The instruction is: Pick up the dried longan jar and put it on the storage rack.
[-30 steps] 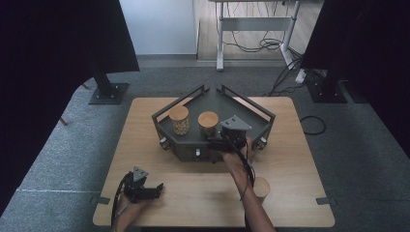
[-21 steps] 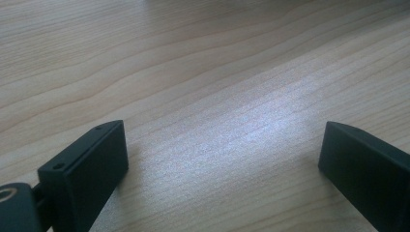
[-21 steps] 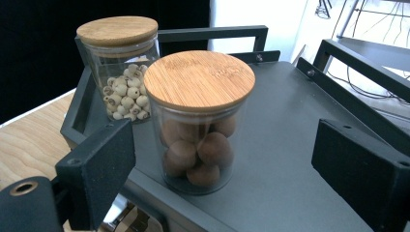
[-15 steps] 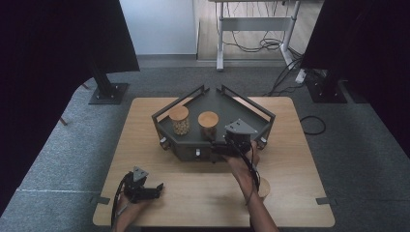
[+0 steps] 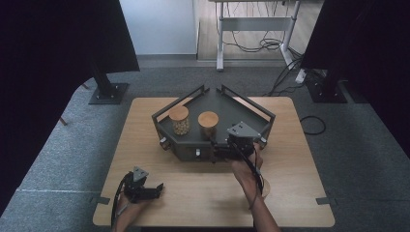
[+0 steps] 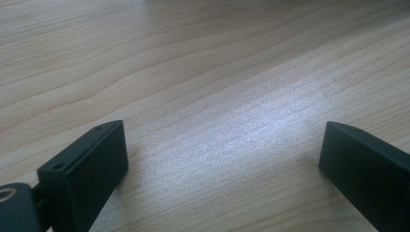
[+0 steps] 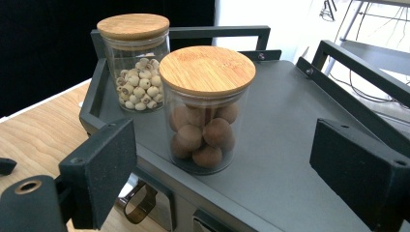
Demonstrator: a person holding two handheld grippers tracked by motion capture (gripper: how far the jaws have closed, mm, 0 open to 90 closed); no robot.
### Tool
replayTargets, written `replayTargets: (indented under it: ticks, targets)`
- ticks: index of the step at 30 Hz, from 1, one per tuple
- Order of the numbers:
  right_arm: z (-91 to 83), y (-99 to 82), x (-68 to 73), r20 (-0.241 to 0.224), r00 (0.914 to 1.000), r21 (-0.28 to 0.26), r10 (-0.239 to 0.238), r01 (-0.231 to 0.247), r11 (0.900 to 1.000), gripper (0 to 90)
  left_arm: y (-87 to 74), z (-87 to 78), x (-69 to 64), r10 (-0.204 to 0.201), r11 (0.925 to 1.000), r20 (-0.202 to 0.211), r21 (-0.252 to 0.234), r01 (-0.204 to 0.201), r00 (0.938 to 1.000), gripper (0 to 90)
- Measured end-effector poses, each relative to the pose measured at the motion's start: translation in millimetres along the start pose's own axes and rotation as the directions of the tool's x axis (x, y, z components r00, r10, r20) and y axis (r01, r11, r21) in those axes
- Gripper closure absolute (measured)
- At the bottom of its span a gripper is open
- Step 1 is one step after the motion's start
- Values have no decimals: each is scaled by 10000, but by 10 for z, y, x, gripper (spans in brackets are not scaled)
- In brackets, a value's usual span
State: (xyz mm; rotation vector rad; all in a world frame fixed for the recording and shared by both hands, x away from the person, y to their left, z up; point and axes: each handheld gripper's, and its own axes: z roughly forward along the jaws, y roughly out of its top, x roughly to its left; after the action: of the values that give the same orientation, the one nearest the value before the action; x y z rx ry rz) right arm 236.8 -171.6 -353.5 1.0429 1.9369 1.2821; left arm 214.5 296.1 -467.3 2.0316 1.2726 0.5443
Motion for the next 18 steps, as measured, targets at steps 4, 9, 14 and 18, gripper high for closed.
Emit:
replayTargets:
  ticks: [4,9,14,18]
  targets:
    - [-36,-12,-8,-24,10000,22,-29,29,10000,95,0,0,0,1,10000,-1,2,-1,10000,33]
    - [-83,-30,-20,-62,9999,21,-80,80,10000,99,0,0,0,-1,10000,-1,1,1,10000,33]
    - [-123,-47,-28,-98,9999,30,-129,129,9999,103,0,0,0,2,10000,-2,2,-2,10000,33]
    - [-173,-76,-41,-92,9998,67,-182,183,9998,104,0,0,0,0,10000,0,2,0,10000,33]
